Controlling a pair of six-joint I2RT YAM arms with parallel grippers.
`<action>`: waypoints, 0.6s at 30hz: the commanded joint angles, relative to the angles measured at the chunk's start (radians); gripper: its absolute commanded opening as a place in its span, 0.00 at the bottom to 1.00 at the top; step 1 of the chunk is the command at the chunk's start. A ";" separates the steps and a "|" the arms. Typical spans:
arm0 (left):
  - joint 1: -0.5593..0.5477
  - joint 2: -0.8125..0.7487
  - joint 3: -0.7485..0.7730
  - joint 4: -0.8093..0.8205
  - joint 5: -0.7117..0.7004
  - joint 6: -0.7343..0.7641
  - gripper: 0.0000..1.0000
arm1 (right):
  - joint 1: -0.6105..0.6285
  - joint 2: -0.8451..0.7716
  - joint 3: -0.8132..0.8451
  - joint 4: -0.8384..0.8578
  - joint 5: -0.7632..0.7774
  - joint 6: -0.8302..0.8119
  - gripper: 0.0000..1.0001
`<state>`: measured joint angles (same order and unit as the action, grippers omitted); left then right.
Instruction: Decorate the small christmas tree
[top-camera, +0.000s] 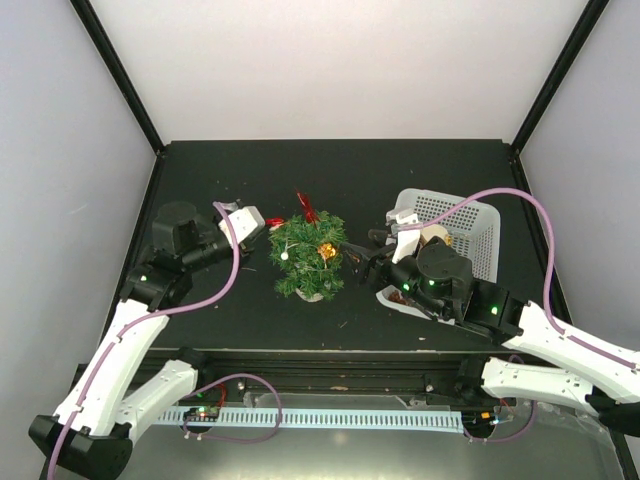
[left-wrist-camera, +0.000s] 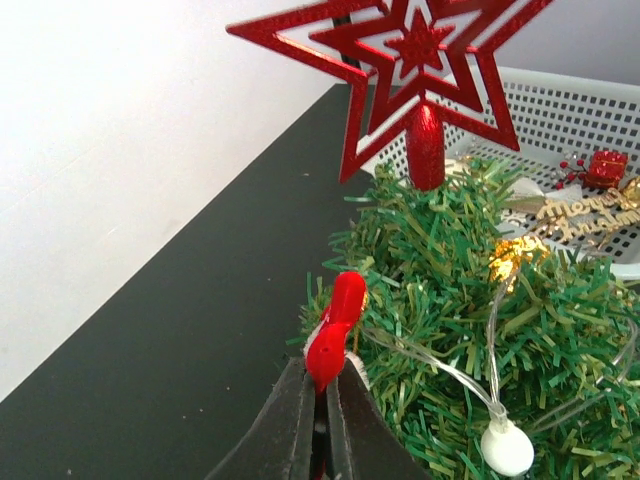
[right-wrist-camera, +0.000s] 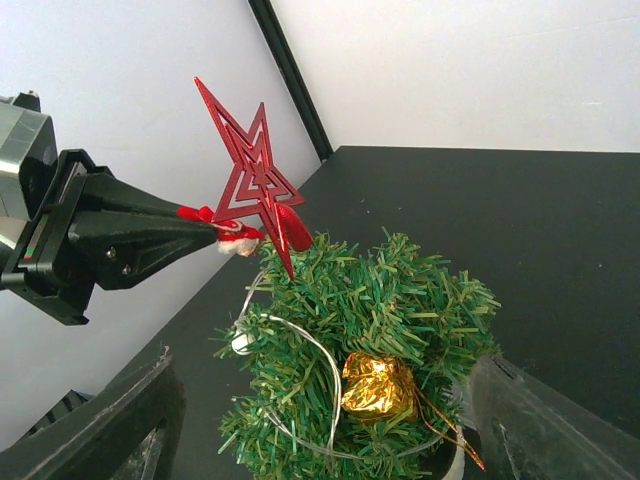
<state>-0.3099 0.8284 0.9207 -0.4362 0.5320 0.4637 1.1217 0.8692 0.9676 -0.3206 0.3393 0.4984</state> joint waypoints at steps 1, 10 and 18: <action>-0.009 -0.018 -0.022 -0.003 -0.007 0.024 0.02 | -0.008 -0.002 -0.008 0.028 -0.007 0.010 0.79; -0.011 -0.035 -0.061 -0.003 -0.026 0.039 0.13 | -0.011 0.001 -0.007 0.028 -0.014 0.018 0.79; -0.010 -0.042 -0.059 -0.008 -0.028 0.030 0.30 | -0.013 0.000 -0.009 0.025 -0.015 0.021 0.79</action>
<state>-0.3103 0.8001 0.8585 -0.4408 0.5114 0.4877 1.1145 0.8696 0.9676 -0.3206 0.3294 0.5068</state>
